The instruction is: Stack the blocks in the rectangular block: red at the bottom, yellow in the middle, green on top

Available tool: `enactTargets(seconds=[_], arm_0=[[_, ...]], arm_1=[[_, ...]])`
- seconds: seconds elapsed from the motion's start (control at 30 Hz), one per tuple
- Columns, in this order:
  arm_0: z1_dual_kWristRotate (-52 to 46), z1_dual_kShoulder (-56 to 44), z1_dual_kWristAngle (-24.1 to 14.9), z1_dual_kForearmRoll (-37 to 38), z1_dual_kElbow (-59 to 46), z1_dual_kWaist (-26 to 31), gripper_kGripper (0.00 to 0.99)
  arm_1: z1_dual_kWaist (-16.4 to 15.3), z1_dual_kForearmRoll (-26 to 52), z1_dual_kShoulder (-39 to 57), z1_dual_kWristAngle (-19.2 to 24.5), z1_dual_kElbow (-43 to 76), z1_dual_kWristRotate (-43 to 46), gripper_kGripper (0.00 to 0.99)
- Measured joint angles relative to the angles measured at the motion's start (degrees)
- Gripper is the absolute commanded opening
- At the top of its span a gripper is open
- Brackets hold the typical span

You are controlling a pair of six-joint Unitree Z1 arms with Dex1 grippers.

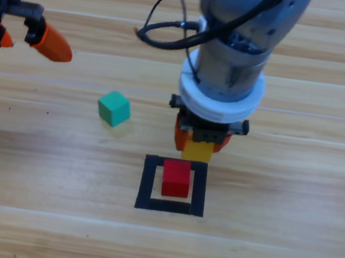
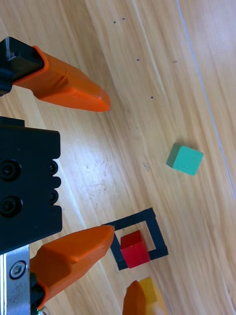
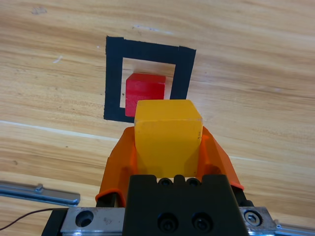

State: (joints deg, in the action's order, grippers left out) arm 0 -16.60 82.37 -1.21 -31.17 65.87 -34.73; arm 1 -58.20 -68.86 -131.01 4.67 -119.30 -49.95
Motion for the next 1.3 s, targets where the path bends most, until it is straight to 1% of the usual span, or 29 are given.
enactTargets(seconds=[0.13,0.2,0.37,0.5,0.6,0.9,1.3], arm_0=[[0.37,-1.18,0.00,2.48,-2.86,0.05,0.974],[0.38,-1.30,0.00,4.00,-3.96,0.05,0.974],[0.38,-1.30,0.01,6.01,-6.26,0.07,0.976],[0.20,-1.30,0.03,6.41,-7.24,0.07,0.976],[-0.09,-1.30,0.22,8.04,-8.07,0.08,0.976],[-0.48,-1.30,0.38,8.54,-9.46,0.08,0.976],[-1.00,-1.29,0.45,9.55,-9.80,0.08,0.976]], arm_1=[[-0.87,-0.47,-2.43,0.67,-2.45,-0.49,0.000],[-1.41,-0.50,-3.58,2.19,-3.06,-0.60,0.000],[-2.41,-0.52,-5.57,4.00,-5.16,-1.17,0.000],[-2.85,-0.56,-5.66,4.33,-5.99,-1.70,0.000],[-2.99,-0.56,-5.71,4.46,-6.12,-1.79,0.000],[-3.07,-1.48,-8.78,4.46,-6.30,-3.20,0.000],[-3.09,-1.51,-8.88,4.46,-6.31,-4.37,0.000]])
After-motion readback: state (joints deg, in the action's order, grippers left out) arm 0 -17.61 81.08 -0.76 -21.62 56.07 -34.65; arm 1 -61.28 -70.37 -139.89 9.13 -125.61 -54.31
